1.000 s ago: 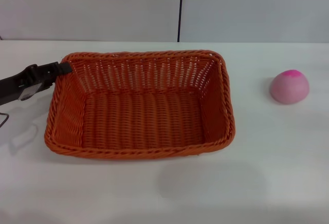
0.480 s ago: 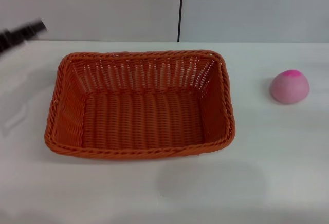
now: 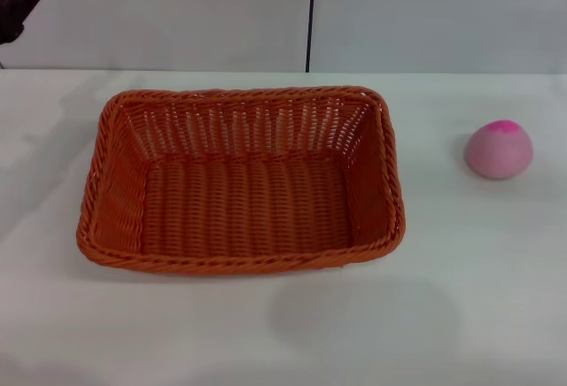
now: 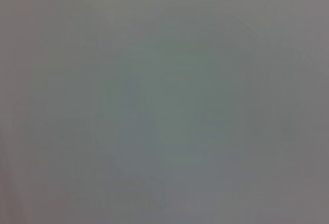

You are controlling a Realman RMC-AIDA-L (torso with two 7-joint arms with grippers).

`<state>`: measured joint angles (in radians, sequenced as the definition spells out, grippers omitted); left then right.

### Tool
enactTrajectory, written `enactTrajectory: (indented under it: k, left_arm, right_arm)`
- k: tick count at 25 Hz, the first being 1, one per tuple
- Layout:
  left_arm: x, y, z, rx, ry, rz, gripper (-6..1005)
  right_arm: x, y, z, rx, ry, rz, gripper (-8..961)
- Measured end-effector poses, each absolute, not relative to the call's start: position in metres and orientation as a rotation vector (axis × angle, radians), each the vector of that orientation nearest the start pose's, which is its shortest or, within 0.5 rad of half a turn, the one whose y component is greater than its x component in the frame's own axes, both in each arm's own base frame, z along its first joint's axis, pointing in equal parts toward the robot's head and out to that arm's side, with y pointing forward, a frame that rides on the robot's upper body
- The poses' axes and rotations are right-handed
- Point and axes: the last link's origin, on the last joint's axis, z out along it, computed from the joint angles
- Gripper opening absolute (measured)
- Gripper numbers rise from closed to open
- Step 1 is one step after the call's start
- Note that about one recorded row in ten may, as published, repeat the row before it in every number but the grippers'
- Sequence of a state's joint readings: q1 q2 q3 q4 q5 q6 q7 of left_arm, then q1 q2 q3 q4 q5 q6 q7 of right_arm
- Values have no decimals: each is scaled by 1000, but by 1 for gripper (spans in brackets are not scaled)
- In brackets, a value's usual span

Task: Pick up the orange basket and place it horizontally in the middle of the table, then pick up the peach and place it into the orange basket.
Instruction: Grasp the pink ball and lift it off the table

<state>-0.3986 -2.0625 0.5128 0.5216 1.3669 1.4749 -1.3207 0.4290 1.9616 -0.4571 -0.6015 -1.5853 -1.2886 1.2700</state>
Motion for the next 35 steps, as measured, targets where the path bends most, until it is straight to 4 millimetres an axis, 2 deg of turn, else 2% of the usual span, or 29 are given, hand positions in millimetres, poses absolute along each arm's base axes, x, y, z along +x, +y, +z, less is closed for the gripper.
enactTrajectory:
  k: [1,3,5,6,9,10,12,17,21,25,35]
  left_arm:
    - [-301,330,74,-1865,-673,-1274,487]
    - [-301,330,74,-1865,-673,-1274,486]
    - [-298,324,66,-1813,-529,-1273,486]
    - [-298,323,65,-1790,-503,-1271,485]
    - [-300,321,64,-1763,-485,-1268,484]
    - [-300,320,64,-1762,-489,-1270,484]
    - [-300,320,63,-1761,-493,-1271,484]
    - [-304,316,57,-1756,-534,-1278,484]
    - [-306,314,54,-1752,-551,-1278,484]
    - [-307,312,51,-1751,-574,-1282,484]
    - [-308,310,47,-1750,-598,-1291,477]
  right_arm:
    - [335,357,124,-1926,668,841,729]
    - [325,362,132,-2052,729,802,729]
    - [307,371,139,-2257,856,652,729]
    - [307,371,139,-2257,856,652,729]
    - [291,380,143,-2384,1002,446,729]
    - [282,388,143,-2437,1051,324,729]
    - [278,391,142,-2463,1062,259,729]
    - [269,400,127,-2534,1062,54,730]
    - [268,402,105,-2571,1045,-50,730]
    - [264,407,81,-2593,1024,-129,730]
    - [262,413,55,-2578,969,-215,729]
